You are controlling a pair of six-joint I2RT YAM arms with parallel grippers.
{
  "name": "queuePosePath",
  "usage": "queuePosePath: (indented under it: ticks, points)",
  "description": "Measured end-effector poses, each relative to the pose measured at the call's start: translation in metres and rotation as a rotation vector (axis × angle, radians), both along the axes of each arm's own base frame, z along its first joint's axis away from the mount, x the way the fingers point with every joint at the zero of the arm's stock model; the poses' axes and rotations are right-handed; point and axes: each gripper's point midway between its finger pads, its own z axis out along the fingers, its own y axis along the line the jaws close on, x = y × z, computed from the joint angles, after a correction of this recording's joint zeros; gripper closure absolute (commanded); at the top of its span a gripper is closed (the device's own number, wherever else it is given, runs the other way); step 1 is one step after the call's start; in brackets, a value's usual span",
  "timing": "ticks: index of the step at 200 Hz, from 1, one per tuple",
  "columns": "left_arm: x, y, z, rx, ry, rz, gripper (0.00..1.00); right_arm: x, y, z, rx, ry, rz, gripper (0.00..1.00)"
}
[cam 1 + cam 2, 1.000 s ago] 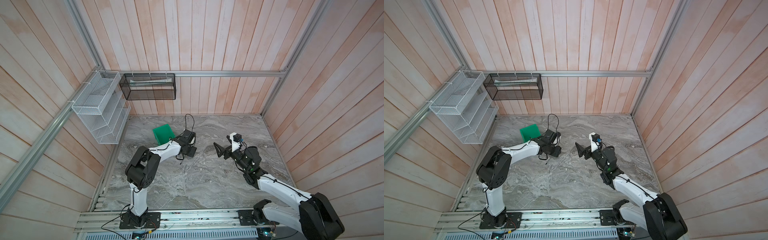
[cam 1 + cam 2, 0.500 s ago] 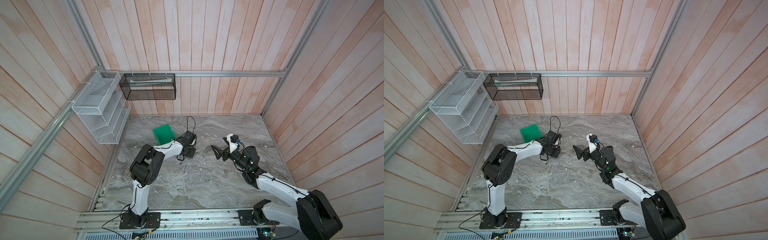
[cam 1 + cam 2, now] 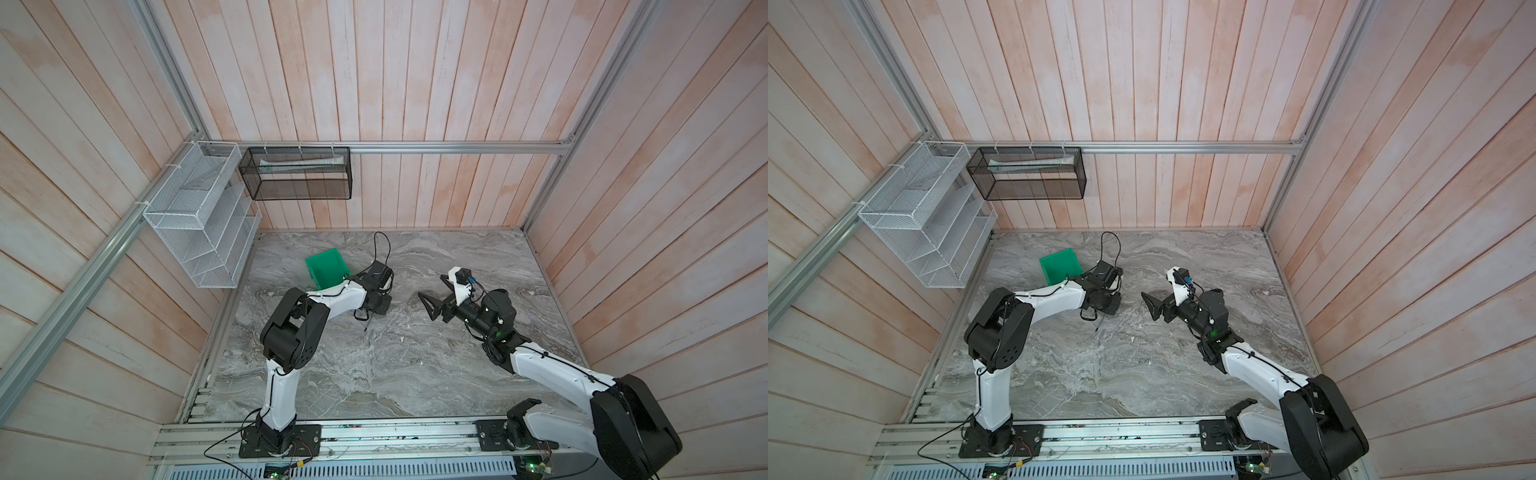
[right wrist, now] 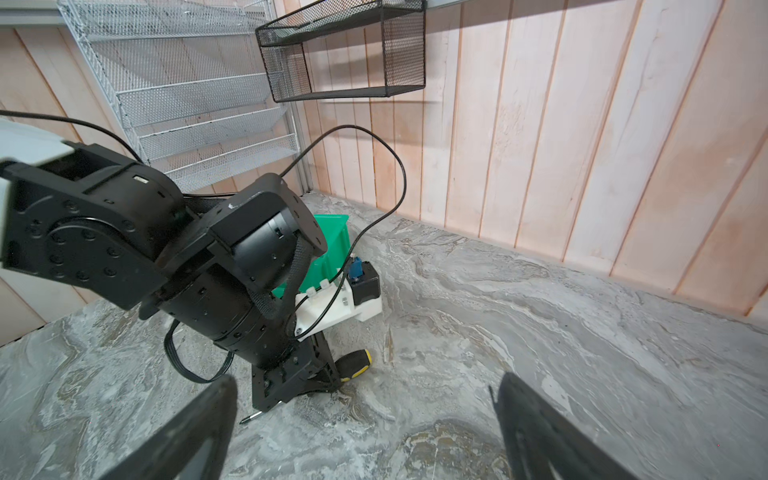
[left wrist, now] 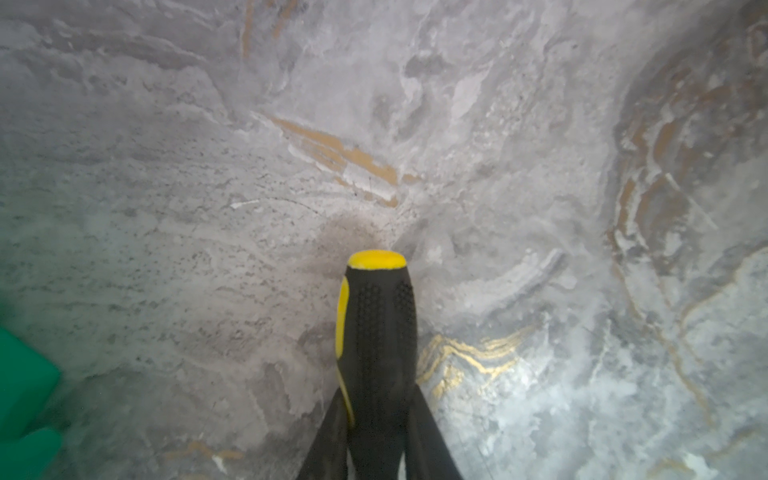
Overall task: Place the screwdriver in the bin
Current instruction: 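Lift the screwdriver with the left gripper and carry it over the green bin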
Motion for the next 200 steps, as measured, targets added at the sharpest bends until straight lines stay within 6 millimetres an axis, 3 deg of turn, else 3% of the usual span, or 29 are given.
queuePosePath:
  ticks: [39, 78, 100, 131, 162, 200]
  points:
    - [-0.006, 0.005, 0.017, 0.005, 0.019, 0.014, 0.92, -0.003, 0.025, -0.008, -0.048, 0.03, 0.086, 0.02]
    - [0.012, 0.01, 0.074, -0.048, -0.045, 0.046, 0.92, -0.004, 0.03, -0.019, -0.071, 0.058, 0.111, 0.02]
    - [0.031, 0.036, 0.112, -0.074, -0.103, 0.112, 0.92, -0.003, 0.034, -0.023, -0.087, 0.067, 0.12, 0.02]
    - [0.068, 0.097, 0.153, -0.095, -0.188, 0.249, 0.92, -0.006, 0.041, -0.024, -0.107, 0.069, 0.143, 0.02]
    - [0.091, 0.149, 0.161, -0.093, -0.226, 0.363, 0.92, -0.01, 0.048, -0.026, -0.125, 0.066, 0.164, 0.02]
    - [0.105, 0.163, 0.153, -0.098, -0.262, 0.396, 0.92, -0.013, 0.051, -0.028, -0.135, 0.072, 0.175, 0.02]
